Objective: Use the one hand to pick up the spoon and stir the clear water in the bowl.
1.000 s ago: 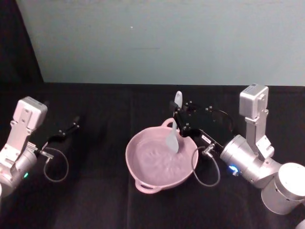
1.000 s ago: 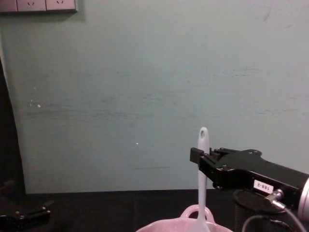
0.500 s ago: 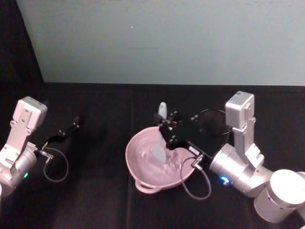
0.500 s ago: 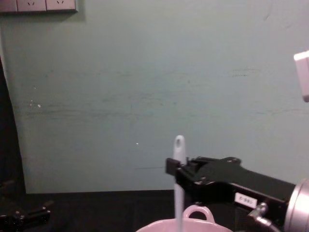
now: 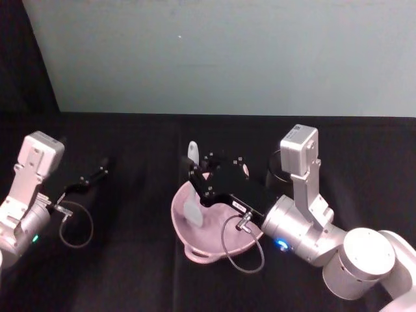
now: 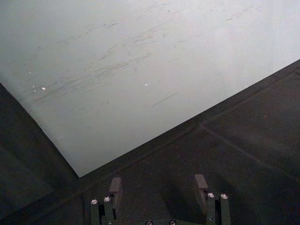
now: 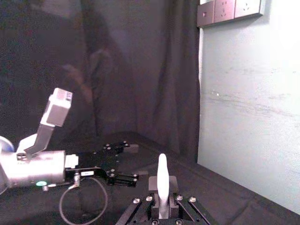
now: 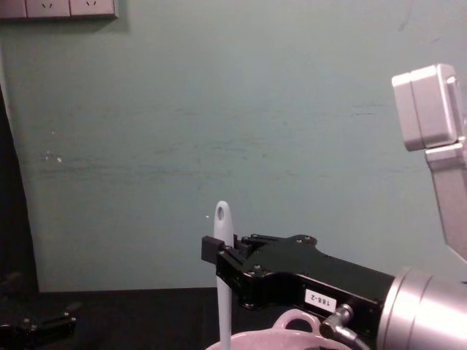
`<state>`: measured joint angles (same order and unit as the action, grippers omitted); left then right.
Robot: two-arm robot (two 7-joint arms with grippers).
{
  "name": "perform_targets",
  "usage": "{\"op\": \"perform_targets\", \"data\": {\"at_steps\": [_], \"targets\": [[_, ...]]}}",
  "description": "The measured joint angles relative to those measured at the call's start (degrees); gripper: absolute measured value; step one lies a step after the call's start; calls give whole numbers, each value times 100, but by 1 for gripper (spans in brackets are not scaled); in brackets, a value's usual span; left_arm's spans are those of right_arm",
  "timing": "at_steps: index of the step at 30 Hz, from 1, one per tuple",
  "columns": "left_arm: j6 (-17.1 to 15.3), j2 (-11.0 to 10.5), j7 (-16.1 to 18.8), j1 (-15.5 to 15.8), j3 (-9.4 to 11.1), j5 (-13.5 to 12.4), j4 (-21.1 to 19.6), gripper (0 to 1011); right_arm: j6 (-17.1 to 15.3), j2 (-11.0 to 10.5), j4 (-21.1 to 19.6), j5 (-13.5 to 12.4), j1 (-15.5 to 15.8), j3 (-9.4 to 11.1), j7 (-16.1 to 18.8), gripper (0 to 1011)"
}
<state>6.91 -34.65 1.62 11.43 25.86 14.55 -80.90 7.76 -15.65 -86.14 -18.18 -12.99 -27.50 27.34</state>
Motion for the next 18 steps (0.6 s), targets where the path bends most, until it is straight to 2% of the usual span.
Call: {"op": "perform_targets", "data": {"at_steps": [9, 18], "targets": [[0, 0, 0, 0, 0, 0, 0, 1005, 76, 157, 528, -114, -310, 46, 18, 114], [0, 0, 0, 0, 0, 0, 0, 1005, 96, 88, 804, -86, -529, 181, -6, 114]]}}
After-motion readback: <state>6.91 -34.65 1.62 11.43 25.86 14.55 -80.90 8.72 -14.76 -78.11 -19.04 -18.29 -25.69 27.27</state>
